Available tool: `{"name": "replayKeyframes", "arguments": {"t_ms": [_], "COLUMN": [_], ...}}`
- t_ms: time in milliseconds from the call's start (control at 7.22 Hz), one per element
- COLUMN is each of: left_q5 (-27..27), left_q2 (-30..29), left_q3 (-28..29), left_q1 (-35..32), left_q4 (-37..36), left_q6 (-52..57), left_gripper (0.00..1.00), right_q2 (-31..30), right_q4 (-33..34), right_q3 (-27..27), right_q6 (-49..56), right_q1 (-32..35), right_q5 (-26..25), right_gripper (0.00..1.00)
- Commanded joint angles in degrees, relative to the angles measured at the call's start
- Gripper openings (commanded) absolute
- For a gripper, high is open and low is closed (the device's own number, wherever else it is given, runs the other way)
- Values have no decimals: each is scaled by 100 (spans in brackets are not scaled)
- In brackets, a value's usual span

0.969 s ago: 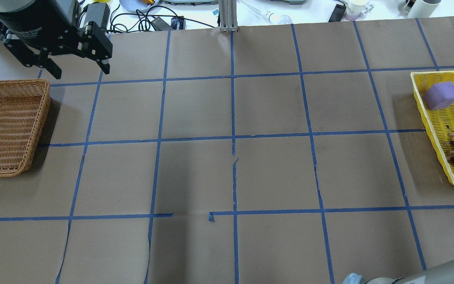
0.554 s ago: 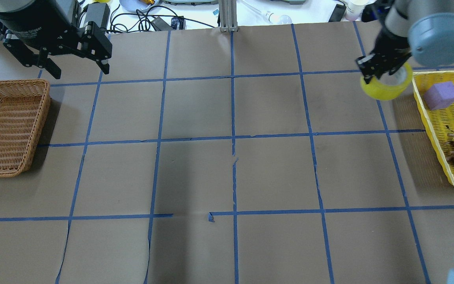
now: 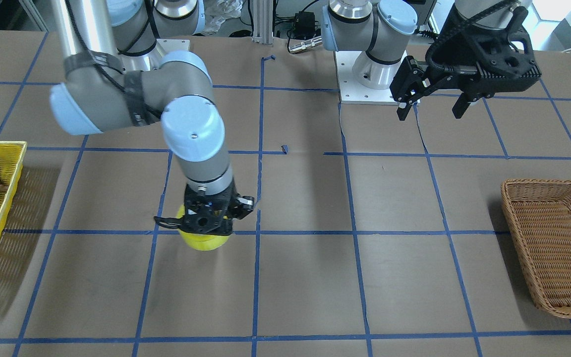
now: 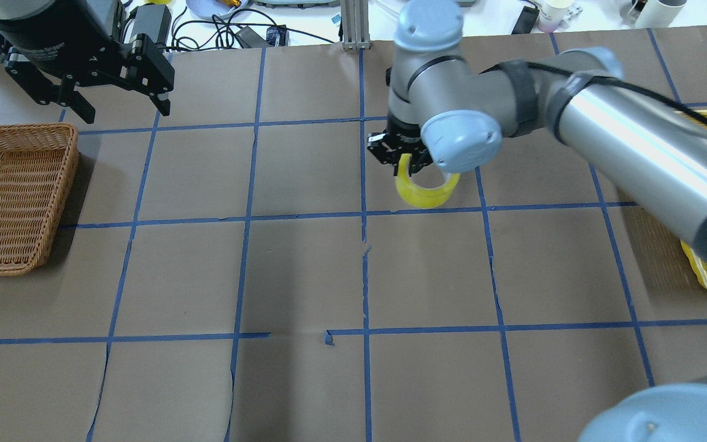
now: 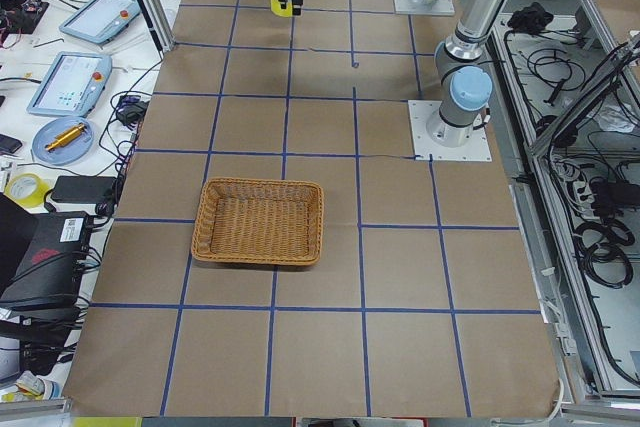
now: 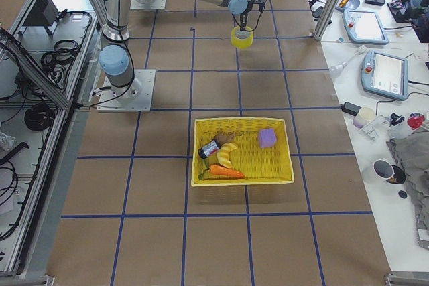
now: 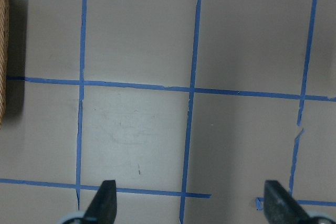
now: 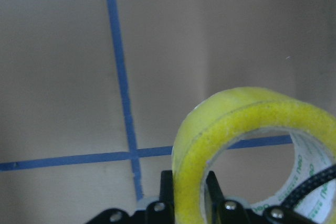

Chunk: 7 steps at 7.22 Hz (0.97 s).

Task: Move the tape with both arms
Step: 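Carry the tape roll to the table center and set it down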

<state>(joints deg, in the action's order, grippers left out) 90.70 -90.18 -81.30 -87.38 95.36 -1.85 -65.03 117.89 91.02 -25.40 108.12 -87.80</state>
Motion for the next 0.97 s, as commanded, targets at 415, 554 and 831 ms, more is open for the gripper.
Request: {"name": "replayKeyframes", "arguments": {"t_ms": [415,554,831], "left_q5": [0,0,0], "left_q2": [9,0,-9], "left_q3": [0,0,8], "left_q1": [1,1,-25], "left_q4": [0,0,0], "left_q6": [0,0,0], "left_gripper": [100,100,100], "right_q2": [412,412,369], "right_q4": [243,261,261], "right_q3": [30,30,-40], "right_q6": [-1090,-1151,-986], "right_q1": [676,684,632], "right_q5": [79,79,9], "right_gripper": [44,77,100]}}
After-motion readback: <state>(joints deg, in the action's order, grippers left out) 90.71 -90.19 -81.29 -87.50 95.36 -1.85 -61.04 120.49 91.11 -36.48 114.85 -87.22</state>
